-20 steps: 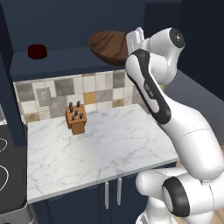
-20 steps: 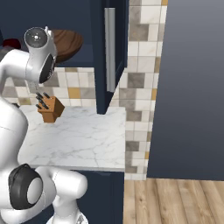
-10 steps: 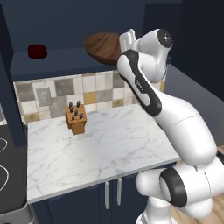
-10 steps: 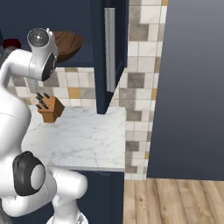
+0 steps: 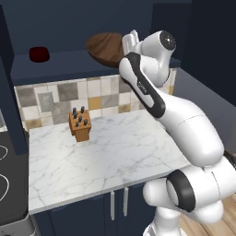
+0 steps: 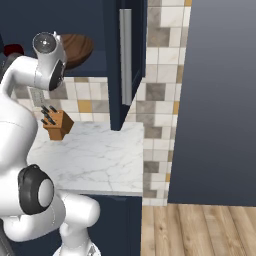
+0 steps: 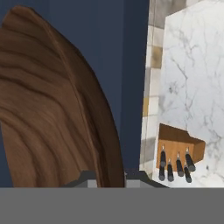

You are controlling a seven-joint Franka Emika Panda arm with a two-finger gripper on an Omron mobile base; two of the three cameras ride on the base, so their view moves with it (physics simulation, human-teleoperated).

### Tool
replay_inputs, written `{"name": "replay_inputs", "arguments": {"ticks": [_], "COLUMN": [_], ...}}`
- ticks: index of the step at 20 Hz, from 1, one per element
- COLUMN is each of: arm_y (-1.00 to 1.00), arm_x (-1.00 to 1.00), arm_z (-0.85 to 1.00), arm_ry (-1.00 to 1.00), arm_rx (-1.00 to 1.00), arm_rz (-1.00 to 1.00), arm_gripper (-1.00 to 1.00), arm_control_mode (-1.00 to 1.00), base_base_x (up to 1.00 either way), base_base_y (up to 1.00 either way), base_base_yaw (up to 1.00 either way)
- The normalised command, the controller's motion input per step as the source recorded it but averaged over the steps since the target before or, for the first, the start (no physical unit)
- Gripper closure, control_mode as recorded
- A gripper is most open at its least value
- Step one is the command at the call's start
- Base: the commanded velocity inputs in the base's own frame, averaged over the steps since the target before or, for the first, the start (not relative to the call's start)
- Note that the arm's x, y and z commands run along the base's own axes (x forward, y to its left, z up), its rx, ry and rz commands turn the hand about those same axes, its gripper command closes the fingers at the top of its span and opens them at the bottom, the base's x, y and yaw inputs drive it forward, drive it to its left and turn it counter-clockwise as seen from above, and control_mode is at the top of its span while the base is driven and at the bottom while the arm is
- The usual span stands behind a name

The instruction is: Pick the mug and place it in the sink. Pick the bowl and place it in the open cabinet and then close the cabinet.

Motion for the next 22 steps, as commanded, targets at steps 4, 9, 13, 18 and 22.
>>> {"name": "replay_inputs", "arguments": {"ticks": [4,9,13,18,22], "arm_y": [0.21,0.17,0.11,0.0,0.0], "arm_x": [0.24,0.37,0.36,0.02,0.0], "arm_z": [0.0,-0.15,-0.18,-0.1,0.0], "arm_ry": [0.0,0.0,0.0,0.0,-0.01], "arm_rx": [-0.02,-0.01,0.0,0.0,0.0], "arm_rz": [0.0,0.0,0.0,0.0,0.0], "arm_gripper": [1.0,1.0,1.0,-1.0,-1.0], "arm_control_mode": [-1.0,-1.0,-1.0,-1.0,-1.0], "base_base_x": [0.0,0.0,0.0,0.0,0.0], "base_base_y": [0.0,0.0,0.0,0.0,0.0], "base_base_yaw": [0.0,0.0,0.0,0.0,0.0]}}
